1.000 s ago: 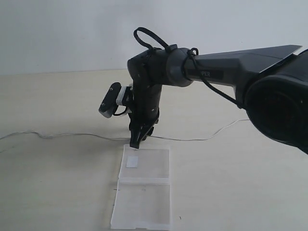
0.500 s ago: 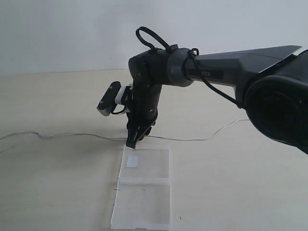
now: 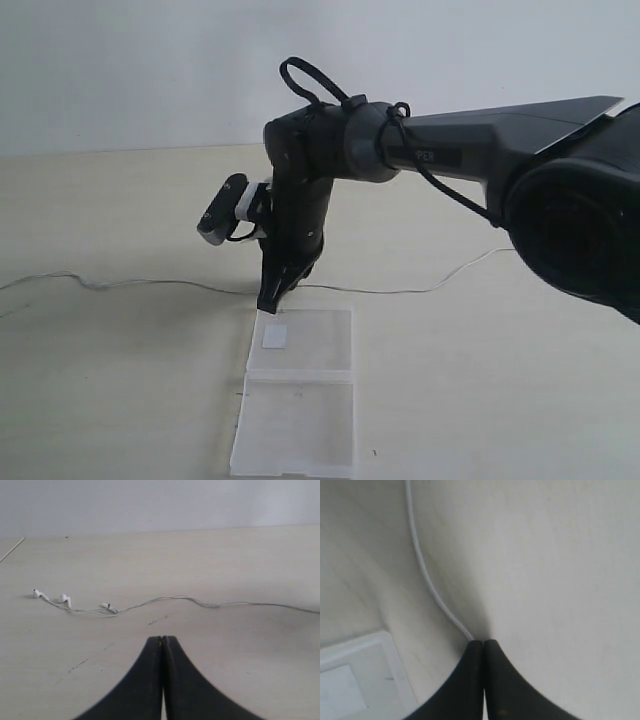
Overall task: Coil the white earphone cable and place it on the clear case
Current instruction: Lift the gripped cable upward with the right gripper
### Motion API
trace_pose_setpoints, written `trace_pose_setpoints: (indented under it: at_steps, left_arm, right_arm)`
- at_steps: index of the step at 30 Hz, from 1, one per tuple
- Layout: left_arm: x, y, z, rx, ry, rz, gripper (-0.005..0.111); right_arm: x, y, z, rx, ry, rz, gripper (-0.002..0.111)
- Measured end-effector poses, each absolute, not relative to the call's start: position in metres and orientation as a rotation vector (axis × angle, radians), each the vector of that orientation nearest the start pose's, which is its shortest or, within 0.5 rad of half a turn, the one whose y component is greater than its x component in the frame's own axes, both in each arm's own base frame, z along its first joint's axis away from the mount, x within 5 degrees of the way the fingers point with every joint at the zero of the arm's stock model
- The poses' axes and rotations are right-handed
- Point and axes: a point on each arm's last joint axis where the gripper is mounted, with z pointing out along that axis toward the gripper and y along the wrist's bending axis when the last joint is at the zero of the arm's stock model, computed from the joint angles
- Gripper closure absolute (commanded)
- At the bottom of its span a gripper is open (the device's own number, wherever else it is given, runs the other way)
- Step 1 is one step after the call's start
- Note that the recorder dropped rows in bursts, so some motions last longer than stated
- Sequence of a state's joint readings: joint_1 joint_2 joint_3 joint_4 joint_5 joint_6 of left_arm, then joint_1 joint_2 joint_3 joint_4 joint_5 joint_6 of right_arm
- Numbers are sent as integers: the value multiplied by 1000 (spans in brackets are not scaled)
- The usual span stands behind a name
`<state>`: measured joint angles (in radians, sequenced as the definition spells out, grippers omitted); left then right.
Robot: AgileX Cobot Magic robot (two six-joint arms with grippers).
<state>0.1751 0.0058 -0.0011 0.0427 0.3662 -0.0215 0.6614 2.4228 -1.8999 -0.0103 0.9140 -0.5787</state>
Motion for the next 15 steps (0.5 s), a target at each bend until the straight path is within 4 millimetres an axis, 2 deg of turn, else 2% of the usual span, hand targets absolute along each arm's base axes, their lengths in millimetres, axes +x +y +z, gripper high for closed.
trace_pose_setpoints:
  at_steps: [4,6,9,12,14,15]
  left_arm:
    - [52,11,180,-156,1850,149,107]
    - [52,11,180,-156,1850,149,107]
    - [52,11,180,-156,1850,149,107]
    - [52,11,180,-156,1850,149,107]
    - [52,11,180,-156,1850,149,107]
    - [52,11,180,-156,1850,149,107]
  right_arm:
    - [391,302,111,-1730,2338,-58,108]
    - [392,299,124,-1723,2313,-80,108]
    - [391,298,161,-1678,2253,-81,108]
    - [390,298,167,-1666,2250,-68,108]
    - [388,301,167,-1668,2251,-19,100]
    - [387,303,166,-1671,2247,11,90]
